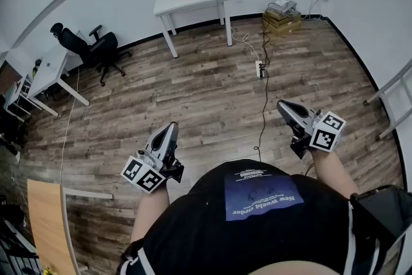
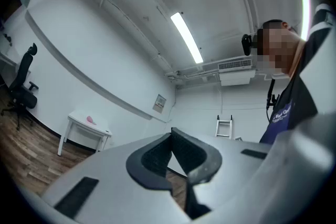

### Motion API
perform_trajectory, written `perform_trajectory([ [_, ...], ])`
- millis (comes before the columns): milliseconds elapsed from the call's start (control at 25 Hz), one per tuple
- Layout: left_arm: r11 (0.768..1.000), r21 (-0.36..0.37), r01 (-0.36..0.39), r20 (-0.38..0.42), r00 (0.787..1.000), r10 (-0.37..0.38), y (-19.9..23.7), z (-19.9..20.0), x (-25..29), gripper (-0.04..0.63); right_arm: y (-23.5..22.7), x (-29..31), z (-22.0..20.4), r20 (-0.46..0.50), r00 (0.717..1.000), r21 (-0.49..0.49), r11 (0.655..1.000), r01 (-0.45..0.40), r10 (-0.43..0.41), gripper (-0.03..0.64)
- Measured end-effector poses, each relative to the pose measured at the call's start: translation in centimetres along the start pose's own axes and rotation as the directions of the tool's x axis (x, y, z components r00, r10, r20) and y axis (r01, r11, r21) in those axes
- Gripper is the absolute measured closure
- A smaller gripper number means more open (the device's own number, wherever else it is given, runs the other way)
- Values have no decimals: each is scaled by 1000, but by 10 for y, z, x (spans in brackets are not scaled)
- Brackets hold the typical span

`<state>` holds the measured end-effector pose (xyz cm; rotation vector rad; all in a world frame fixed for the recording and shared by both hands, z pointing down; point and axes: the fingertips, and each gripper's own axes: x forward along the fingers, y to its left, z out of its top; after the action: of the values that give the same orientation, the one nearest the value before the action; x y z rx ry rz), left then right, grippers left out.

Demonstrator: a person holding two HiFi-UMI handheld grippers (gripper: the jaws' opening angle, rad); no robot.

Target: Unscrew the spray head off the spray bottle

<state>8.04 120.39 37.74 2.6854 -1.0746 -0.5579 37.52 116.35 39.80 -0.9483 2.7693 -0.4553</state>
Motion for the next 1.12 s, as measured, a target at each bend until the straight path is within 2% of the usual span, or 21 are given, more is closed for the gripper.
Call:
perform_trajectory([
  [280, 1000, 13, -14, -36, 999, 14, -20, -15, 25, 594, -28, -17, -3, 8, 1000, 41, 999, -22, 22, 620],
  [600, 998, 14, -56, -50, 997, 57, -7, -17, 15, 592, -34, 4, -22, -6, 998, 80, 995, -60, 61, 620],
  [880, 999, -21, -26, -36, 999, 25, 52, -7, 6, 592, -29, 60, -26, -26, 999, 49, 998, -31, 32, 620],
  [1120, 999, -25, 23, -14, 1000, -23, 130, 35, -3, 592, -10, 141, -14, -15, 1000, 6, 1000, 5, -5, 620],
])
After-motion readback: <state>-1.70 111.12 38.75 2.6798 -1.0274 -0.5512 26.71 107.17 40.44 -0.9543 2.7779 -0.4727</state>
